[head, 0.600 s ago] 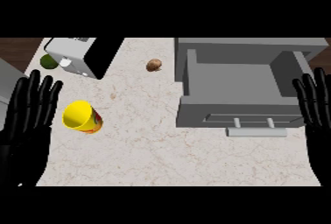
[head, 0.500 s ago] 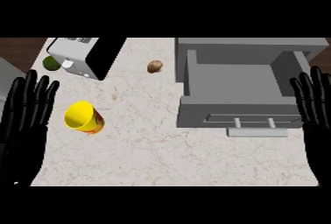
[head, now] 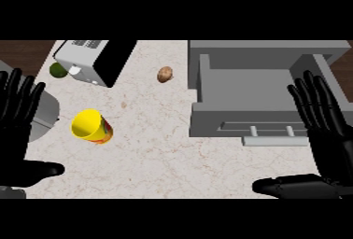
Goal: Pick up the cup, place it into the drawer and close the drawer
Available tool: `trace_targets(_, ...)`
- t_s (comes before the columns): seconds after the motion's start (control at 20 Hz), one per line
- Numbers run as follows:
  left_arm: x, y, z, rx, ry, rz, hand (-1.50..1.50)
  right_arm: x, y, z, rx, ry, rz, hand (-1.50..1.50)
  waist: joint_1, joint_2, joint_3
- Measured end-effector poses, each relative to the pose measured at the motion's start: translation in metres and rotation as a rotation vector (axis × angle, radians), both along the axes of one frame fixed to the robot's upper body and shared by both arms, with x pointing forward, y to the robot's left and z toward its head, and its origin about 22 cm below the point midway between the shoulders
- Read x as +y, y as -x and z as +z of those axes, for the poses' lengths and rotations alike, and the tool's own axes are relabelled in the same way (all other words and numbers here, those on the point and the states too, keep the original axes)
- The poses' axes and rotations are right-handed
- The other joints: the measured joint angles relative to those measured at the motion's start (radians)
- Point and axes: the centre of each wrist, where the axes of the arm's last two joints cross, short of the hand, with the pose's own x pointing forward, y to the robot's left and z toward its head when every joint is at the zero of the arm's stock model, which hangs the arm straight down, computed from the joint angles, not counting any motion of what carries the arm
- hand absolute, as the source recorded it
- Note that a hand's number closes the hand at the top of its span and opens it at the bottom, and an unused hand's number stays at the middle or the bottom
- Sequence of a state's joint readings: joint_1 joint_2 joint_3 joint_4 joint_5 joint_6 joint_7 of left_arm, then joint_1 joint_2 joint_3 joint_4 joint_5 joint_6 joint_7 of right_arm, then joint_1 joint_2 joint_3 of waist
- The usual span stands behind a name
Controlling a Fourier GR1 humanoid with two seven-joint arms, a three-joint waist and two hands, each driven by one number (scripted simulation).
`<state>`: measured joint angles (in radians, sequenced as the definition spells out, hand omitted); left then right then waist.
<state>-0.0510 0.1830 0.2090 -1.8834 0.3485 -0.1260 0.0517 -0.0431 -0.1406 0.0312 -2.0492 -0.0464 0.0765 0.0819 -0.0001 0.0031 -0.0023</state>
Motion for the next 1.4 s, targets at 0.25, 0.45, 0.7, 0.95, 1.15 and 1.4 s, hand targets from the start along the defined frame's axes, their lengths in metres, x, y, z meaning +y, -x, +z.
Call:
trace_targets(0.25, 0.018, -0.017, -0.02, 0.061, 0.022, 0.022, -1.5, -0.002, -0.017, 0.005, 0.024, -0.002, 0.025, -1.5, 0.0, -0.001, 0.002)
trace_targets(0.45, 0.032, -0.024, -0.04, 0.105, 0.012, 0.056, -1.5, -0.002, -0.024, 0.0, 0.024, 0.009, 0.031, -1.5, -0.001, -0.002, 0.002)
trace_targets(0.7, 0.047, -0.035, -0.068, 0.163, 0.002, 0.081, -1.5, -0.007, -0.032, 0.003, 0.01, 0.014, 0.036, -1.5, -0.002, -0.002, 0.002)
trace_targets(0.95, 0.054, -0.036, -0.106, 0.214, -0.013, 0.123, -1.5, -0.014, -0.041, 0.01, 0.004, 0.017, 0.035, -1.5, -0.003, -0.001, 0.002)
trace_targets(1.15, 0.064, -0.036, -0.137, 0.257, -0.024, 0.147, -1.5, -0.013, -0.04, 0.01, -0.007, 0.013, 0.03, -1.5, -0.005, -0.001, 0.002)
trace_targets(1.4, 0.067, -0.037, -0.171, 0.29, -0.033, 0.159, -1.5, -0.013, -0.045, 0.011, -0.007, 0.012, 0.031, -1.5, -0.006, -0.001, 0.001)
